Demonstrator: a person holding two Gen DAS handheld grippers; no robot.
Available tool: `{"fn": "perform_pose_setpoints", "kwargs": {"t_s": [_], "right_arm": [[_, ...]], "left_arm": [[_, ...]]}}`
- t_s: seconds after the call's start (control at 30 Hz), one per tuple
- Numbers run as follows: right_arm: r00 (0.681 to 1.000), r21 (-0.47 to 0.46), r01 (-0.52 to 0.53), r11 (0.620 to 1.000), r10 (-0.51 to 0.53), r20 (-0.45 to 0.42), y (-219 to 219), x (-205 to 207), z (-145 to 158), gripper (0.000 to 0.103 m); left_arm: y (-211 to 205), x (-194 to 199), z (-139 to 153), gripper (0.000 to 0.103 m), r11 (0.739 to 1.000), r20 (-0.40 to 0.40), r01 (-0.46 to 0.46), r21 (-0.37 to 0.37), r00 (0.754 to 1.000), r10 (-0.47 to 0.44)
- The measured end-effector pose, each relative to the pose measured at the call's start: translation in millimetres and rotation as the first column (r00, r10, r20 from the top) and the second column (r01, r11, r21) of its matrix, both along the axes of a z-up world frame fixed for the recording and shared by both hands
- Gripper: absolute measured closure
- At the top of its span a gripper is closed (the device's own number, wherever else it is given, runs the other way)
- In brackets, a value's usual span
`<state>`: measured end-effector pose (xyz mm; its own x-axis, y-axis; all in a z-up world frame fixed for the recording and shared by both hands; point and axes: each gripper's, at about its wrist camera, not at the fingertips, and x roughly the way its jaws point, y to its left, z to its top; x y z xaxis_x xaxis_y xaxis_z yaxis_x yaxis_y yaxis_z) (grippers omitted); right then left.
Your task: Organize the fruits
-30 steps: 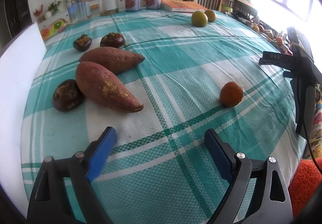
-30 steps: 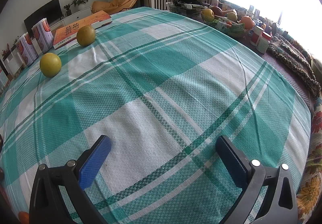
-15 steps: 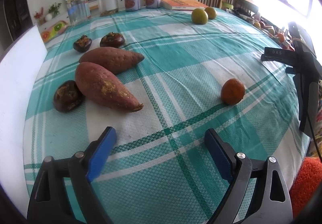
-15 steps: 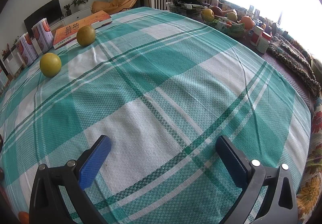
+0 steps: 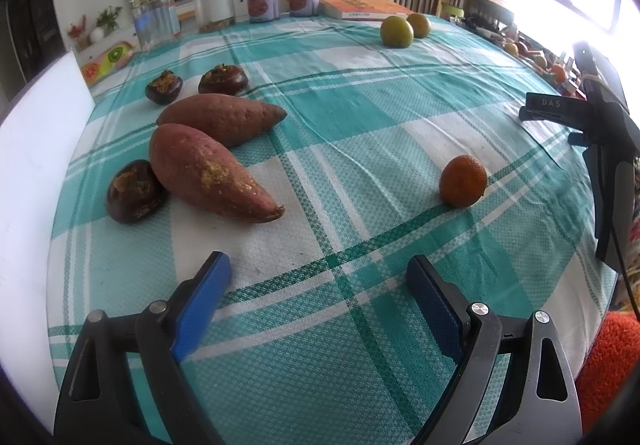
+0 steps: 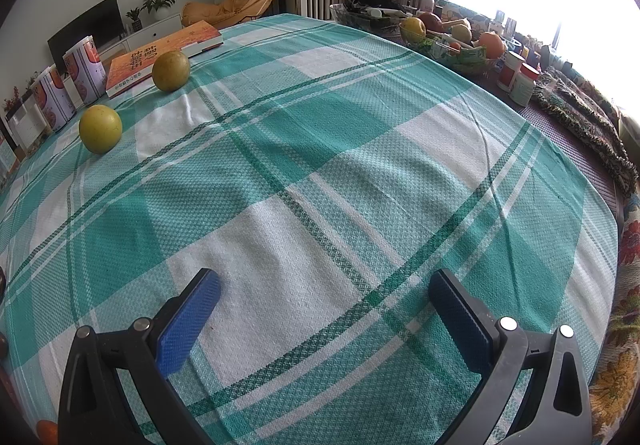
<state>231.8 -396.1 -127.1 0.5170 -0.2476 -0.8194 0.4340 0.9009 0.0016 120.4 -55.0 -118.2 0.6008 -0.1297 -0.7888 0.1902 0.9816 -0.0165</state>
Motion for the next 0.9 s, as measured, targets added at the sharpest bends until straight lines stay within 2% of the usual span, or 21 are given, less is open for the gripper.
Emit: {"fn": "perform_pose_setpoints", "kwargs": {"t_s": [0.9], "right_arm": [[1.000, 0.000, 0.000, 1.000, 0.000, 0.000, 0.0, 0.0, -0.1, 0.000]], "left_arm": [[-1.5, -0.2, -0.3, 0.011, 1.000, 0.001, 0.000, 0.010, 1.000, 0.000]]}}
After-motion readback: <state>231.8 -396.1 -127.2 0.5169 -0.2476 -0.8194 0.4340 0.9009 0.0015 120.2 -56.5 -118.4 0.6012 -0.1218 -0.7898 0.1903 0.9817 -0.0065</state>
